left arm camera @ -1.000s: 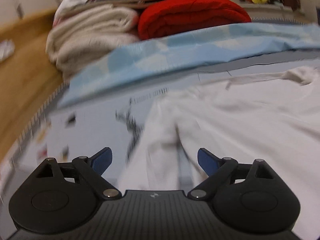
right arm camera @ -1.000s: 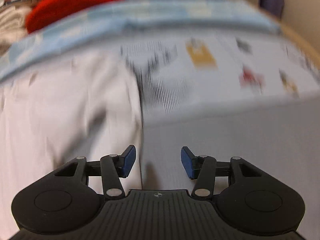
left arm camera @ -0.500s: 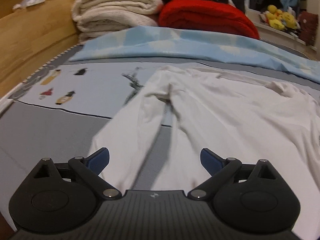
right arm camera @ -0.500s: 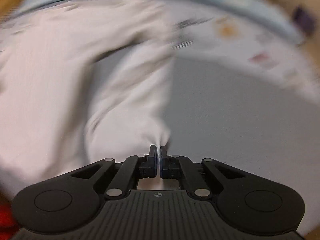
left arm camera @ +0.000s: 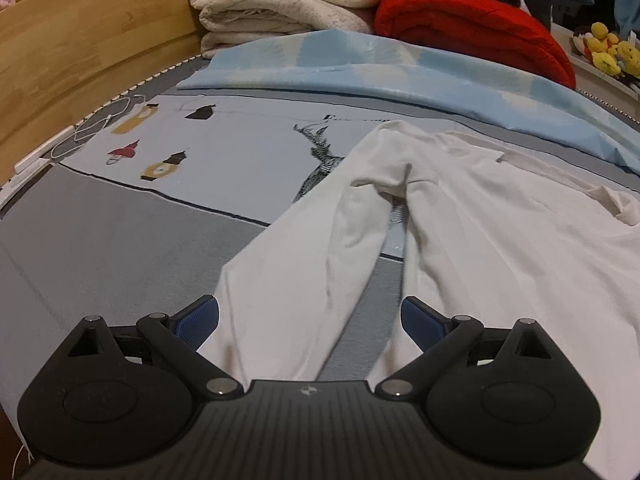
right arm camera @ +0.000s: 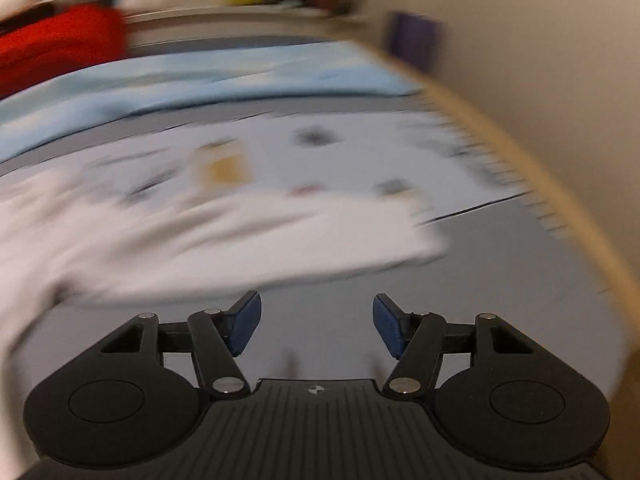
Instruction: Fold small clothes
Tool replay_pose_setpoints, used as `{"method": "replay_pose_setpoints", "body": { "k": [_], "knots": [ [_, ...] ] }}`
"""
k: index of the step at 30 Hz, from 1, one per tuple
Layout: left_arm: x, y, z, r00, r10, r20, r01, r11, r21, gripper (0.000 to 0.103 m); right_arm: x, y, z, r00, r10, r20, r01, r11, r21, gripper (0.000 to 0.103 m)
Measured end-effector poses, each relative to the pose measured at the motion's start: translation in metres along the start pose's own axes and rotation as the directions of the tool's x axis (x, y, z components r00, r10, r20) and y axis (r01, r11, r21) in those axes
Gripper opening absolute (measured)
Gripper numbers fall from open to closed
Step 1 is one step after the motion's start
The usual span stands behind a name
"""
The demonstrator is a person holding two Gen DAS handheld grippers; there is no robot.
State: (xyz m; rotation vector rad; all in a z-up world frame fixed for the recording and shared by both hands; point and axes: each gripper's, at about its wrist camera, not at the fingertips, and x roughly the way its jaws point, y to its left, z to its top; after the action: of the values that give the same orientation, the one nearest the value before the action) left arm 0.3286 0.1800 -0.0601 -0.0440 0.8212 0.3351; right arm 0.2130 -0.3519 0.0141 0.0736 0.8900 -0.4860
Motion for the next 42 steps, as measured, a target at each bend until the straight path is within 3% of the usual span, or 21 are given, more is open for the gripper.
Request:
{"method": "replay_pose_setpoints", "body": {
  "k": [2, 5, 7, 10, 13, 17, 19, 21, 22, 25, 28, 31, 34, 36, 37, 38, 39, 40, 42],
  "knots": [
    [-0.001, 0.006, -0.002, 1.000, 0.004, -0.004, -0.004, 1.000, 0.010, 0.099, -0.022, 0.040, -0.026, 0.991, 0.130, 0.007, -0.130, 0.991, -0.013, 0.064],
    [-0.005, 0.019, -0.007, 0.999, 0.037, -0.022, -0.035, 0.996, 0.077, 0.100, -0.048, 0.089, -0.055, 0.951, 0.309, 0.021, -0.308, 0.951, -0.027, 0.064],
    [-0.005, 0.034, -0.007, 0.996, 0.043, -0.073, -0.033, 0.990, 0.134, 0.100, -0.060, 0.121, -0.062, 0.936, 0.351, 0.033, -0.346, 0.931, -0.113, 0.064],
    [-0.001, 0.067, -0.006, 0.985, 0.015, -0.170, 0.017, 0.983, 0.183, 0.101, -0.063, 0.149, -0.069, 0.943, 0.327, 0.064, -0.303, 0.921, -0.245, 0.064],
    [0.011, 0.104, -0.009, 0.955, -0.019, -0.295, 0.080, 0.978, 0.194, 0.101, -0.051, 0.155, -0.067, 0.951, 0.305, 0.052, -0.281, 0.922, -0.268, 0.064],
    [0.020, 0.142, -0.014, 0.912, -0.162, -0.376, 0.193, 0.980, 0.047, 0.100, -0.039, 0.162, -0.067, 0.962, 0.273, 0.011, -0.260, 0.928, -0.268, 0.064],
    [0.011, 0.148, -0.011, 0.922, -0.206, -0.327, 0.216, 0.976, -0.005, 0.100, -0.031, 0.168, -0.070, 0.967, 0.253, 0.005, -0.241, 0.927, -0.289, 0.064],
    [-0.011, 0.142, -0.007, 0.949, -0.215, -0.228, 0.228, 0.973, 0.033, 0.100, -0.028, 0.171, -0.074, 0.971, 0.239, 0.001, -0.227, 0.924, -0.308, 0.064],
    [-0.023, 0.135, -0.008, 0.954, -0.226, -0.195, 0.244, 0.967, 0.072, 0.101, -0.027, 0.171, -0.076, 0.972, 0.234, -0.003, -0.223, 0.924, -0.311, 0.064],
    [-0.042, 0.112, -0.018, 0.944, -0.274, -0.184, 0.310, 0.929, 0.204, 0.102, -0.023, 0.178, -0.076, 0.972, 0.233, -0.023, -0.228, 0.918, -0.324, 0.064],
    [-0.035, 0.088, -0.028, 0.943, -0.258, -0.211, 0.312, 0.906, 0.285, 0.103, -0.020, 0.187, -0.077, 0.973, 0.230, -0.030, -0.225, 0.909, -0.349, 0.064],
    [-0.009, 0.072, -0.029, 0.927, -0.223, -0.300, 0.298, 0.926, 0.232, 0.102, -0.020, 0.197, -0.078, 0.970, 0.240, -0.027, -0.233, 0.902, -0.363, 0.064],
    [0.008, 0.067, -0.029, 0.910, -0.248, -0.332, 0.319, 0.931, 0.178, 0.102, -0.022, 0.208, -0.080, 0.969, 0.248, -0.020, -0.236, 0.889, -0.394, 0.064],
    [0.007, 0.068, -0.033, 0.904, -0.260, -0.338, 0.339, 0.920, 0.196, 0.078, -0.022, 0.212, -0.081, 0.968, 0.251, -0.014, -0.234, 0.877, -0.420, 0.064],
    [0.004, 0.072, -0.034, 0.892, -0.281, -0.354, 0.366, 0.909, 0.199, 0.039, -0.023, 0.213, -0.082, 0.968, 0.251, -0.009, -0.231, 0.874, -0.428, 0.064],
    [0.003, 0.080, -0.033, 0.878, -0.301, -0.371, 0.387, 0.904, 0.182, 0.010, -0.023, 0.212, -0.082, 0.968, 0.250, -0.005, -0.228, 0.872, -0.432, 0.064],
    [0.000, 0.090, -0.032, 0.875, -0.313, -0.368, 0.391, 0.907, 0.158, 0.001, -0.023, 0.211, -0.082, 0.968, 0.249, -0.004, -0.226, 0.873, -0.431, 0.064],
    [-0.005, 0.104, -0.030, 0.877, -0.329, -0.350, 0.395, 0.908, 0.136, 0.000, -0.022, 0.209, -0.082, 0.969, 0.246, -0.006, -0.225, 0.876, -0.427, 0.064],
    [-0.013, 0.133, -0.020, 0.915, -0.287, -0.284, 0.332, 0.935, 0.123, 0.000, -0.019, 0.206, -0.081, 0.971, 0.237, -0.013, -0.221, 0.883, -0.415, 0.064]
  ]
}}
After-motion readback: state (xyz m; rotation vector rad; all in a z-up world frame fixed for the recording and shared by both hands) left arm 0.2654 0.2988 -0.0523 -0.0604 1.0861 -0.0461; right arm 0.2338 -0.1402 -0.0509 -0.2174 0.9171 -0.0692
